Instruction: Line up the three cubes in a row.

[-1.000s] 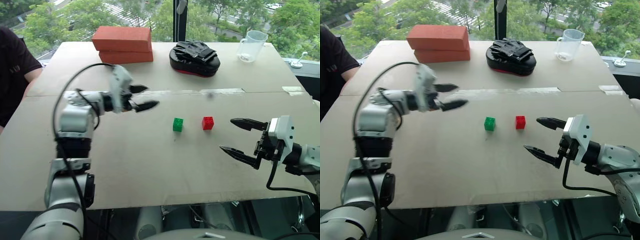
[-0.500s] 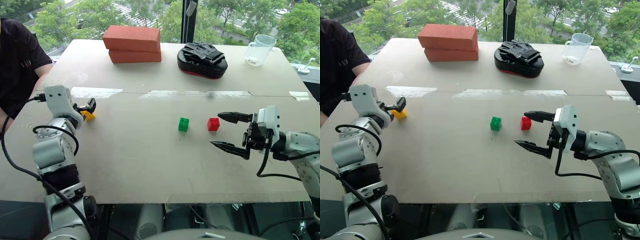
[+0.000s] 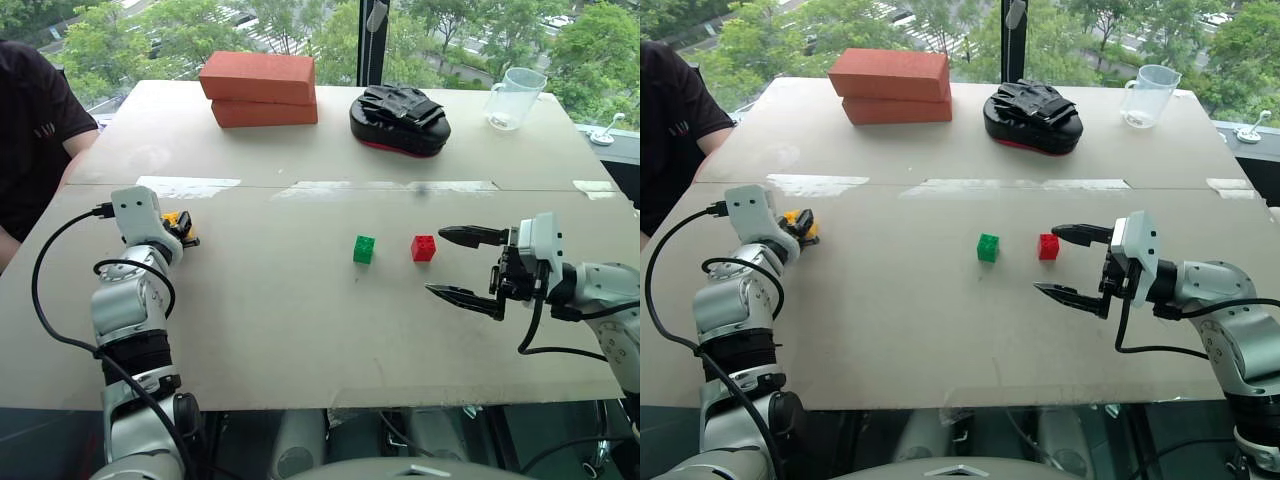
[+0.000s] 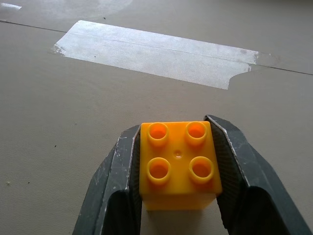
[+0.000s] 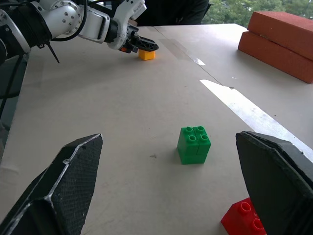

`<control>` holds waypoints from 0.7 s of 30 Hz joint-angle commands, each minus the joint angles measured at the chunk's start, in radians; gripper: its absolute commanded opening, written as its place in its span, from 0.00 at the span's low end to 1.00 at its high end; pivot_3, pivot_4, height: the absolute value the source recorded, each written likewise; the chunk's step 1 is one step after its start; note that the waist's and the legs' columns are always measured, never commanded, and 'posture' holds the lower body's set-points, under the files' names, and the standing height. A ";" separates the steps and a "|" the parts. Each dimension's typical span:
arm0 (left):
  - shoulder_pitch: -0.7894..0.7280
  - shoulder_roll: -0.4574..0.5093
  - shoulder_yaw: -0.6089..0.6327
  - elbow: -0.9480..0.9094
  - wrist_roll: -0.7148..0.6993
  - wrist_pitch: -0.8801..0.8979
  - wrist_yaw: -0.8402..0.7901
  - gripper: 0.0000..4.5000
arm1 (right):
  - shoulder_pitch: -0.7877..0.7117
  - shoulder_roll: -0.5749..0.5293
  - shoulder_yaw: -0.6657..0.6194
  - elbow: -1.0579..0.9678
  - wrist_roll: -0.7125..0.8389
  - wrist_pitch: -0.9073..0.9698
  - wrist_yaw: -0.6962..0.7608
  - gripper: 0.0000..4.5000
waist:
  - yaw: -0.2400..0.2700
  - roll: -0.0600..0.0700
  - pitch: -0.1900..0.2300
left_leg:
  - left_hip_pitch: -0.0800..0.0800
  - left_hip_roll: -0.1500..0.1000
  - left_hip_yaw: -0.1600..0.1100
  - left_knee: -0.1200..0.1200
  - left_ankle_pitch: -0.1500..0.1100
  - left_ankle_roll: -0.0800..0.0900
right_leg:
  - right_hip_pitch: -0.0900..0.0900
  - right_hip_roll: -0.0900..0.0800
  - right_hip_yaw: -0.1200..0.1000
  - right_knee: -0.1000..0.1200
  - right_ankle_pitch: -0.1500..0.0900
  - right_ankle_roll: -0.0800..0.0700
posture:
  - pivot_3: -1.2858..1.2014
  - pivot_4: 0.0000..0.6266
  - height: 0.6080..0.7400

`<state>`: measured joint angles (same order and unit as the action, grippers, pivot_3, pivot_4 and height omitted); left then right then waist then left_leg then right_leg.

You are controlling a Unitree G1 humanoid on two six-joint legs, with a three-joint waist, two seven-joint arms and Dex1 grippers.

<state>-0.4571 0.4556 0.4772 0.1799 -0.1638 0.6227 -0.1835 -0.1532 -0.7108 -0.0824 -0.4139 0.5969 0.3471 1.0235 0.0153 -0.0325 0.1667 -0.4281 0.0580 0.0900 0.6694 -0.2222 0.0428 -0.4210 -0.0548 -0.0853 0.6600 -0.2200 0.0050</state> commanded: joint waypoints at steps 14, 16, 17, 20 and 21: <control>-0.037 0.282 -0.415 0.133 -0.170 -0.436 -1.150 0.29 | 0.111 -0.031 -0.098 -0.102 0.020 0.012 -0.057 1.00 | -0.001 0.004 0.000 | 0.000 0.000 0.002 -0.001 0.000 0.000 | -0.001 -0.006 -0.006 -0.001 -0.002 -0.005 | 0.52 0.24 1.00; -0.152 0.290 -0.495 0.298 -0.103 -0.557 -1.272 0.29 | 0.123 -0.035 -0.109 -0.121 0.027 0.019 -0.066 1.00 | 0.000 0.004 0.000 | -0.001 0.000 0.000 0.000 0.000 0.000 | -0.001 -0.005 -0.007 -0.001 -0.004 -0.002 | 0.52 0.24 1.00; -0.209 0.286 -0.525 0.378 -0.074 -0.606 -1.315 0.29 | 0.132 -0.037 -0.115 -0.133 0.029 0.024 -0.072 1.00 | 0.004 0.004 0.000 | -0.002 0.000 0.000 0.000 0.000 0.000 | -0.001 -0.003 -0.008 -0.001 -0.004 -0.002 | 0.52 0.24 1.00; -0.343 0.258 -0.576 0.585 -0.013 -0.740 -1.389 0.29 | 0.167 -0.044 -0.135 -0.176 0.038 0.046 -0.094 1.00 | 0.007 0.003 0.000 | -0.003 -0.001 -0.002 0.000 0.000 0.000 | -0.001 0.000 -0.008 -0.002 -0.004 -0.002 | 0.52 0.24 1.00; -0.377 0.249 -0.589 0.642 0.005 -0.781 -1.408 0.29 | 0.180 -0.047 -0.140 -0.189 0.039 0.052 -0.099 1.00 | 0.007 0.003 0.000 | -0.003 -0.001 -0.001 0.000 0.000 0.000 | -0.001 0.000 -0.008 -0.002 -0.004 -0.002 | 0.52 0.24 1.00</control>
<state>-0.8082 0.7090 -0.0991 0.7606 -0.1823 -0.0878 -1.5546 0.0196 -0.7435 -0.1836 -0.5581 0.6183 0.3921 0.9361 0.0219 -0.0291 0.1663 -0.4316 0.0570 0.0896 0.6694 -0.2224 0.0432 -0.4225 -0.0546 -0.0922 0.6577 -0.2230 0.0040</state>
